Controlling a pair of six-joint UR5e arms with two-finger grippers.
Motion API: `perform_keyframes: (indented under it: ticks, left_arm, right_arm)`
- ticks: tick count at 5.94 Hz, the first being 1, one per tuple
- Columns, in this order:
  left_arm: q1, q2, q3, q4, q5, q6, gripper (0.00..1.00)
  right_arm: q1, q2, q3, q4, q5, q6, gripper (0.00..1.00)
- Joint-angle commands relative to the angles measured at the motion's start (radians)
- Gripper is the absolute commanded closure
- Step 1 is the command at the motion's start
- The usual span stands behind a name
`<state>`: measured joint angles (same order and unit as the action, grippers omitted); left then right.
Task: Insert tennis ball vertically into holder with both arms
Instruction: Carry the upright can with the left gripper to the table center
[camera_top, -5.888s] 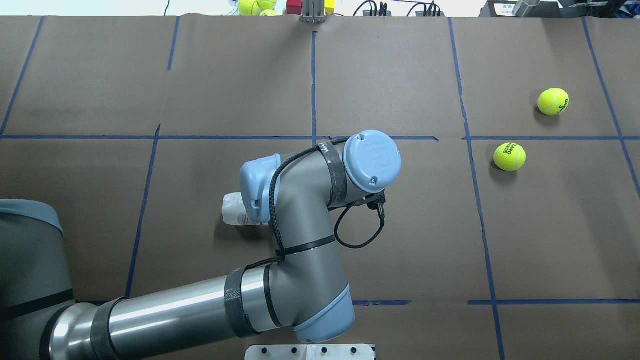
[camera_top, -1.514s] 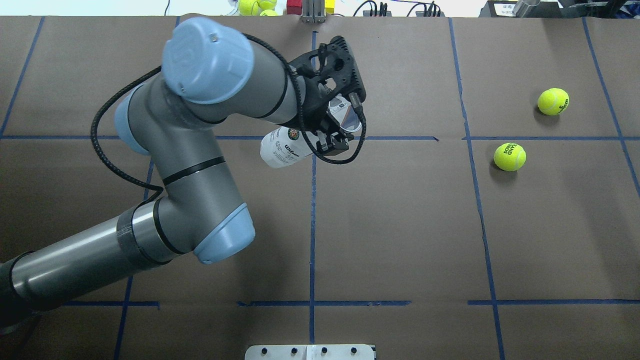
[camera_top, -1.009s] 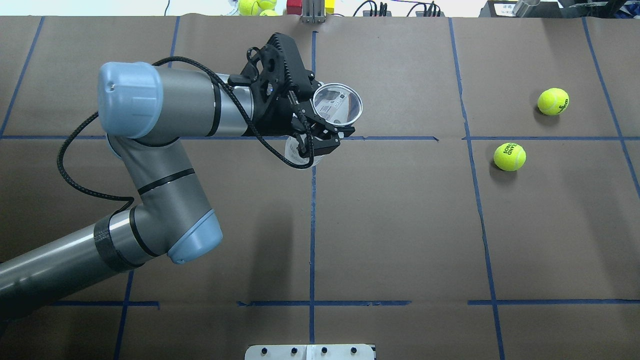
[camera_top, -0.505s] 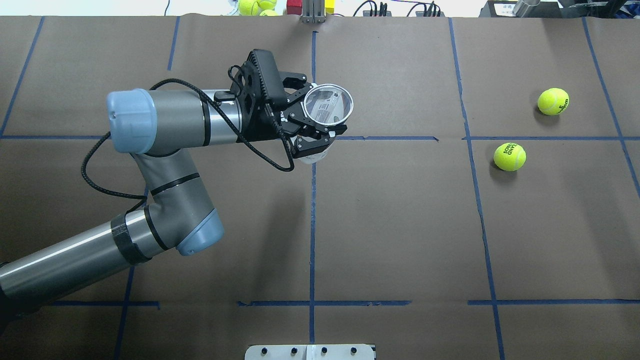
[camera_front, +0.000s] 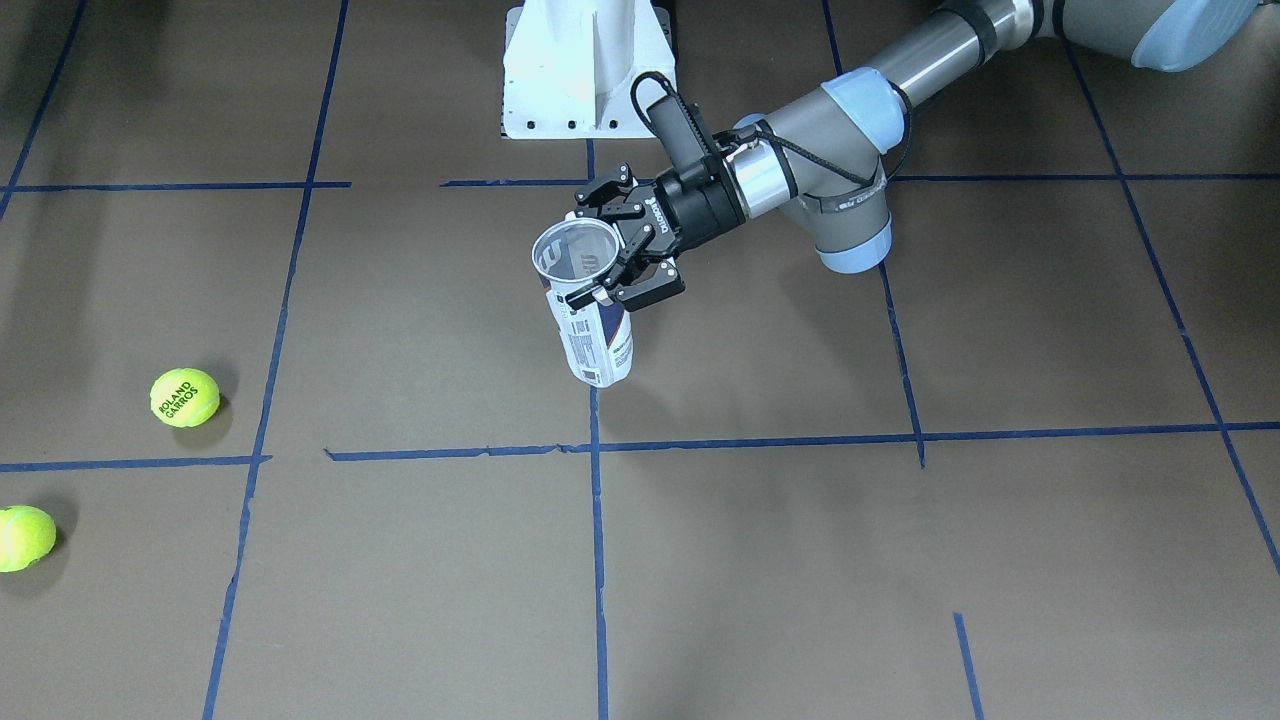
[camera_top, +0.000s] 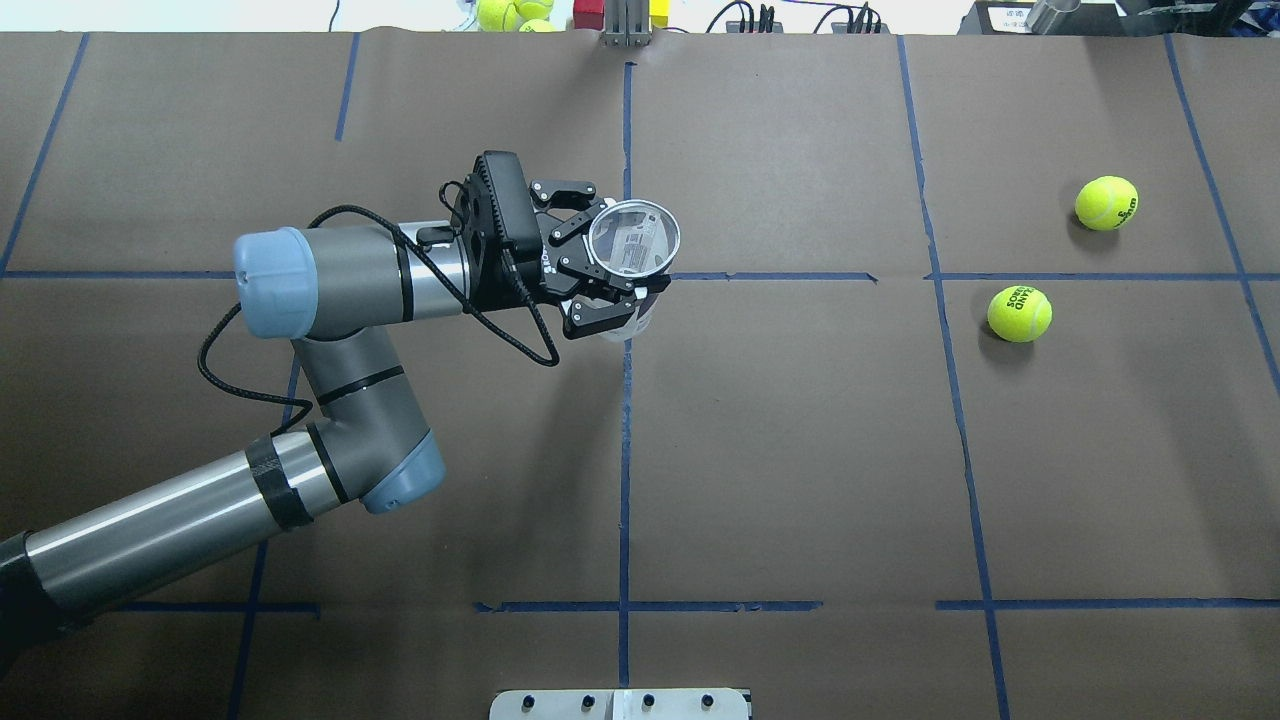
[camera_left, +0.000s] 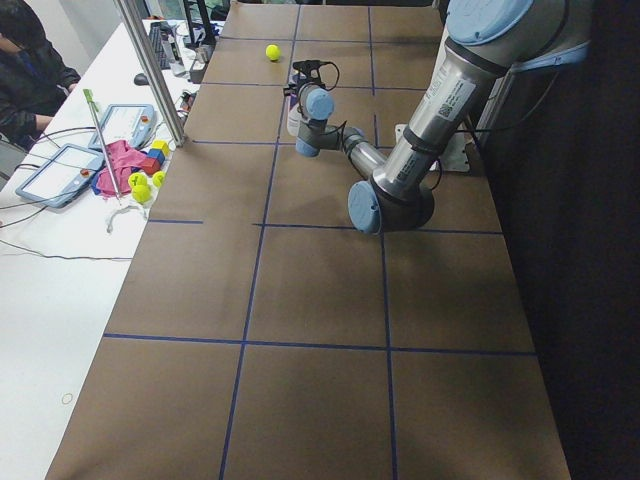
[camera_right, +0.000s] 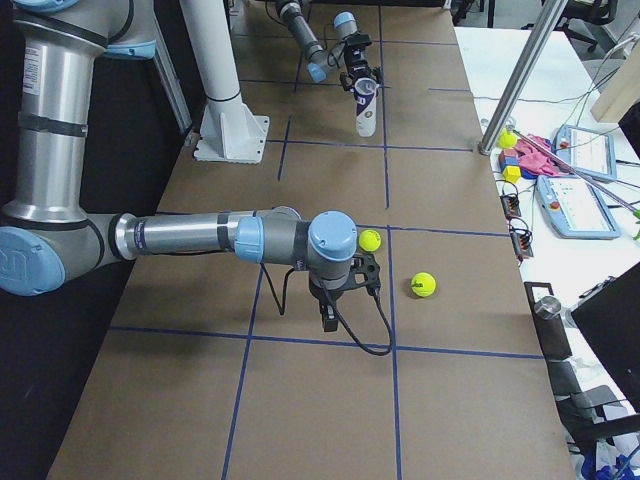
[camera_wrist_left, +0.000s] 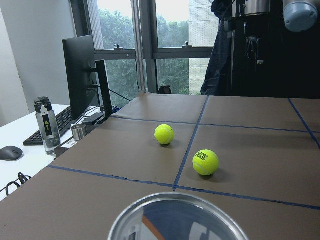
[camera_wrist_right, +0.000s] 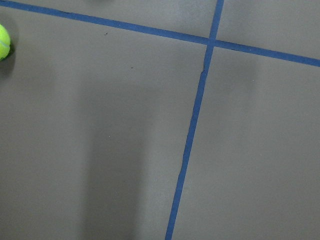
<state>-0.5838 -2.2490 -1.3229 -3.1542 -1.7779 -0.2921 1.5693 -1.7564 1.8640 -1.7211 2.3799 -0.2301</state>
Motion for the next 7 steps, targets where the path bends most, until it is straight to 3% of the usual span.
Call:
perform_keyframes:
  ticks: [1,2,5,7]
  left_arm:
    - [0.047,0.0,0.066,-0.11,0.06,-0.007,0.35]
    - [0.073,0.0,0.1,-0.159,0.119,-0.013,0.34]
    - [0.076,0.009,0.13,-0.164,0.127,-0.018,0.31]
    - [0.076,0.009,0.128,-0.156,0.129,-0.019,0.16]
  right_arm:
    - [0.0,0.0,0.001,0.0,0.001,0.0,0.0]
    - [0.0,0.0,0.001,0.0,0.001,0.0,0.0]
    - [0.0,0.0,0.001,0.0,0.001,0.0,0.0]
    - [0.0,0.0,0.001,0.0,0.001,0.0,0.0]
